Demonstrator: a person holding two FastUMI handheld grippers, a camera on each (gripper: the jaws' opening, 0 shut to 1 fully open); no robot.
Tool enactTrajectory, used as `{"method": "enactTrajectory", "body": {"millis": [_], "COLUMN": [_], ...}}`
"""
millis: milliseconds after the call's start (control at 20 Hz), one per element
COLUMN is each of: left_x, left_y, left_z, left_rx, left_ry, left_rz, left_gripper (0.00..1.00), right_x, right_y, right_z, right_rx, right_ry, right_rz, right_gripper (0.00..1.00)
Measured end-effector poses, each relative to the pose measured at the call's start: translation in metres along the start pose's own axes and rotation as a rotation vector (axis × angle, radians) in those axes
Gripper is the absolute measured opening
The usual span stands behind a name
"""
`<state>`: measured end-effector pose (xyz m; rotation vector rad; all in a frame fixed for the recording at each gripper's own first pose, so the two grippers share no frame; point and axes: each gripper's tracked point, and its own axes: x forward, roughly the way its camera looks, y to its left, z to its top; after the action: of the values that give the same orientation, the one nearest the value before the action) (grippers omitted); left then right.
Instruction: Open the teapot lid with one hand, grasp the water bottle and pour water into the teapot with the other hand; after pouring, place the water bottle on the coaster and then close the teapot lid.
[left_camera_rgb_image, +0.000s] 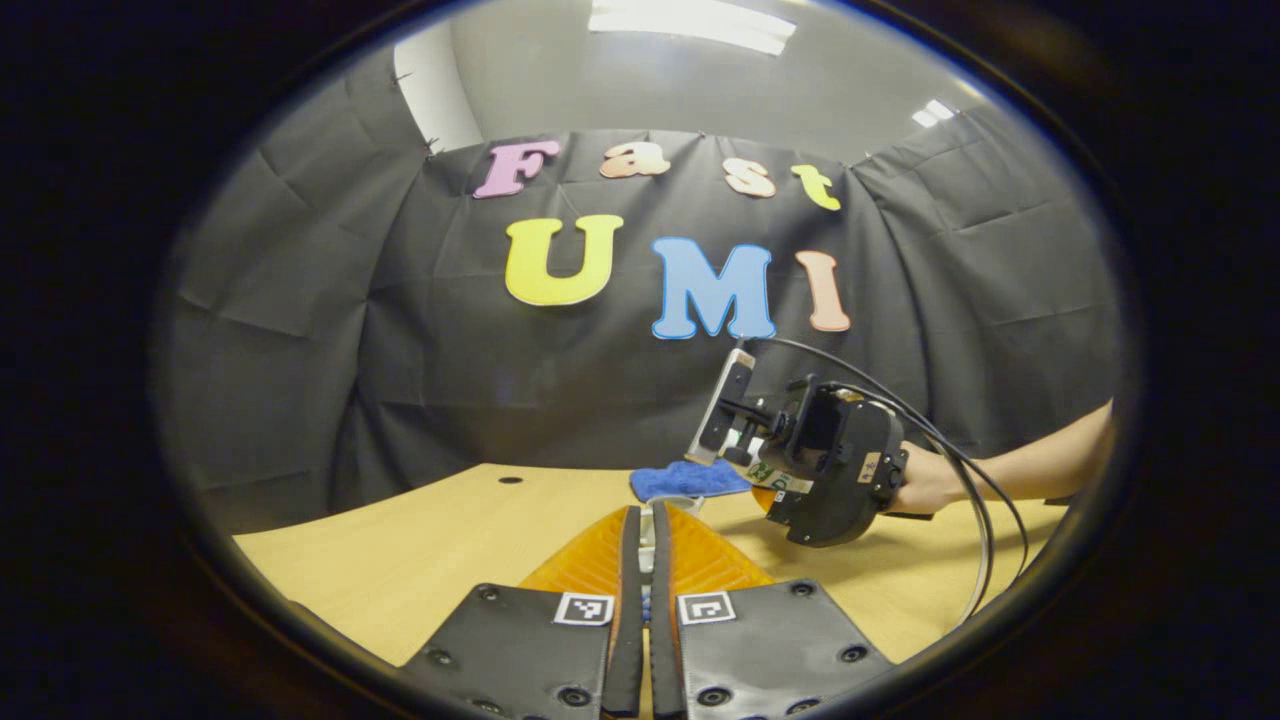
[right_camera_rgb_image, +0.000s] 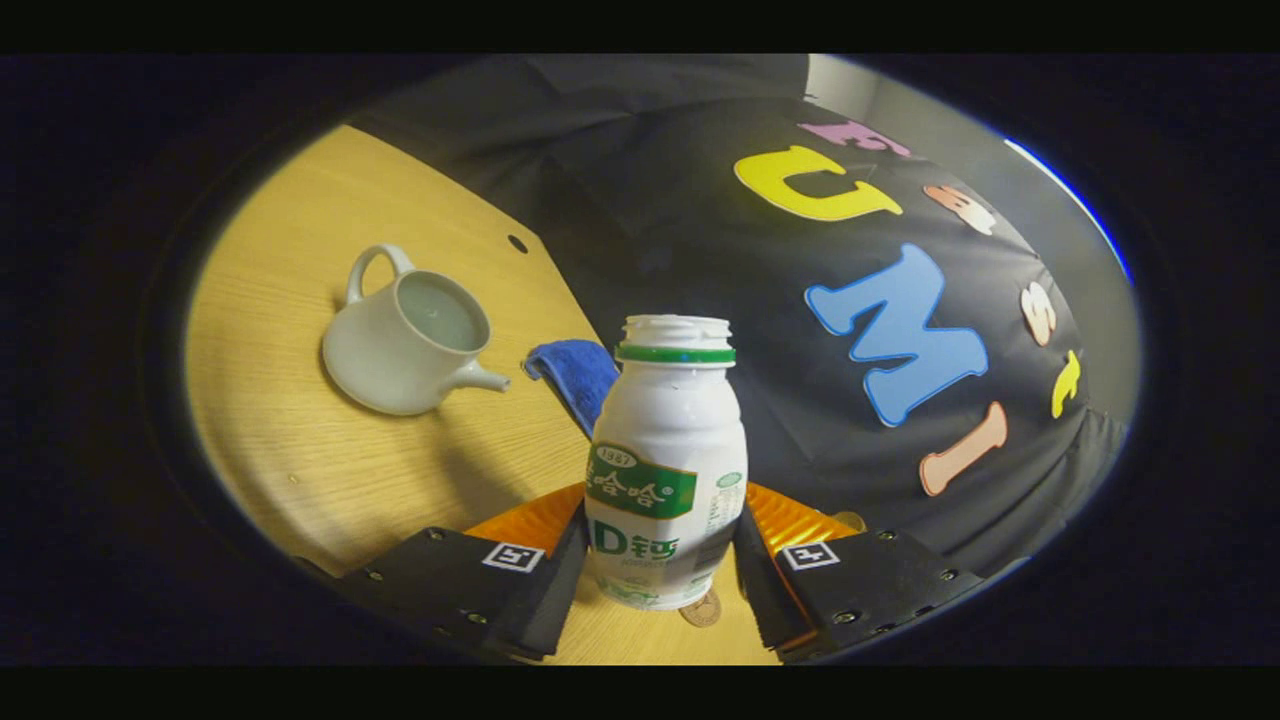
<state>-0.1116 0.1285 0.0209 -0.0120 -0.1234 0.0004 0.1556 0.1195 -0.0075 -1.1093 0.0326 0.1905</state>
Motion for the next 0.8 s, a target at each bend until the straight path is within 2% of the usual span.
{"method": "enactTrajectory", "body": {"millis": [50, 100, 250, 300, 350, 400, 500, 800], "left_x": [-0.001, 0.000, 0.000, 0.000, 0.000, 0.000, 0.000, -0.001], "left_y": [0.000, 0.000, 0.003, 0.003, 0.004, 0.004, 0.005, 0.007], "left_z": [0.000, 0.000, -0.001, -0.001, -0.003, -0.003, -0.004, -0.002], "left_rx": [0.000, 0.001, 0.002, 0.002, 0.001, 0.001, 0.005, 0.018], "left_ry": [-0.002, -0.002, -0.002, -0.002, 0.002, 0.005, 0.007, -0.001], "left_rz": [0.002, 0.001, 0.006, 0.006, 0.008, 0.007, 0.010, 0.017], "left_gripper": [0.09, 0.13, 0.13, 0.09, 0.13, 0.09, 0.13, 0.13], "right_x": [0.002, 0.003, 0.003, 0.004, 0.004, 0.006, 0.010, 0.012], "right_y": [0.004, 0.006, 0.010, 0.011, 0.012, 0.012, 0.012, 0.011], "right_z": [0.001, 0.003, 0.011, 0.012, 0.014, 0.015, 0.016, 0.017], "right_rx": [-0.014, -0.030, -0.093, -0.111, -0.132, -0.157, -0.215, -0.278], "right_ry": [0.001, 0.002, -0.007, -0.009, -0.013, -0.014, -0.017, -0.016], "right_rz": [0.011, 0.014, 0.011, 0.010, 0.013, 0.009, -0.005, -0.007], "right_gripper": [0.71, 0.71, 0.72, 0.71, 0.72, 0.71, 0.71, 0.72]}}
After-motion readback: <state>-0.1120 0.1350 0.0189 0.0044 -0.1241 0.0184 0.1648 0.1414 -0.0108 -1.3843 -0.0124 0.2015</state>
